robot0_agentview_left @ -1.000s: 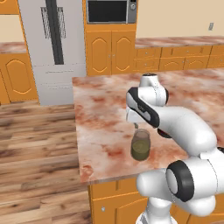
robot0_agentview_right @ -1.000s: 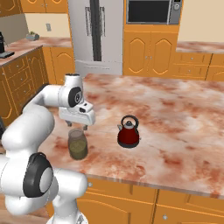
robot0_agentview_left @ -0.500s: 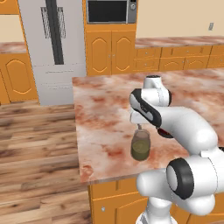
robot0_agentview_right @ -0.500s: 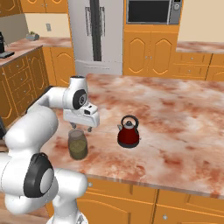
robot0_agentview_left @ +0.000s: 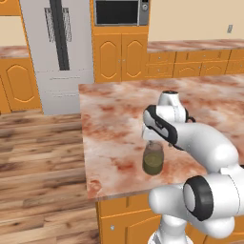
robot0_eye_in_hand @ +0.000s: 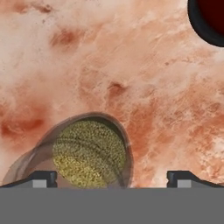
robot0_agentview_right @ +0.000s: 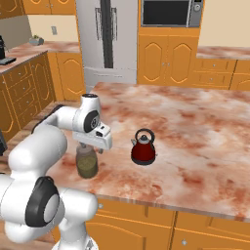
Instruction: Pick the jar and kettle and place them in the sink. Then turn on the water.
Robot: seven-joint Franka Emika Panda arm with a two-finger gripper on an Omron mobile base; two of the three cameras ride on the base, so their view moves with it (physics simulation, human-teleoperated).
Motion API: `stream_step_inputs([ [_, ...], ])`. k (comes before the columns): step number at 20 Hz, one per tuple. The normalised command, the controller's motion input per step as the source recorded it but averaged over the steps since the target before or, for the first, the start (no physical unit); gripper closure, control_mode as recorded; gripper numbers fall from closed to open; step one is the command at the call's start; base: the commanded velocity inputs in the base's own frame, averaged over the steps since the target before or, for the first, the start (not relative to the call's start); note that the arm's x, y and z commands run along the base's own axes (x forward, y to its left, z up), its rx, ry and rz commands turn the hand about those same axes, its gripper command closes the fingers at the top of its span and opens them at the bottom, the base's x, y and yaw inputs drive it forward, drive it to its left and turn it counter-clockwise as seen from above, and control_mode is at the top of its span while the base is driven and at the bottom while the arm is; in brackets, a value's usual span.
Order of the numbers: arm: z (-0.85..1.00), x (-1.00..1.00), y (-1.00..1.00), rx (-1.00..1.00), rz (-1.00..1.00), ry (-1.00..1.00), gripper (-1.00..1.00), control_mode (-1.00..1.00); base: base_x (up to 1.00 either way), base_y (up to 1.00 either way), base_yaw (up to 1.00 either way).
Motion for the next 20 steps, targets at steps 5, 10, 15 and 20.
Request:
stream_step_inputs([
  [5,-0.19,0.0,0.0,0.0,0.0,0.0,-1.0,-1.0,0.0,0.0,0.0],
  [10,-0.09,0.0,0.0,0.0,0.0,0.0,-1.0,-1.0,0.0,0.0,0.0],
  [15,-0.04,0.0,0.0,0.0,0.0,0.0,-1.0,-1.0,0.0,0.0,0.0],
  [20,-0.15,0.0,0.0,0.0,0.0,0.0,-1.0,-1.0,0.0,0.0,0.0],
])
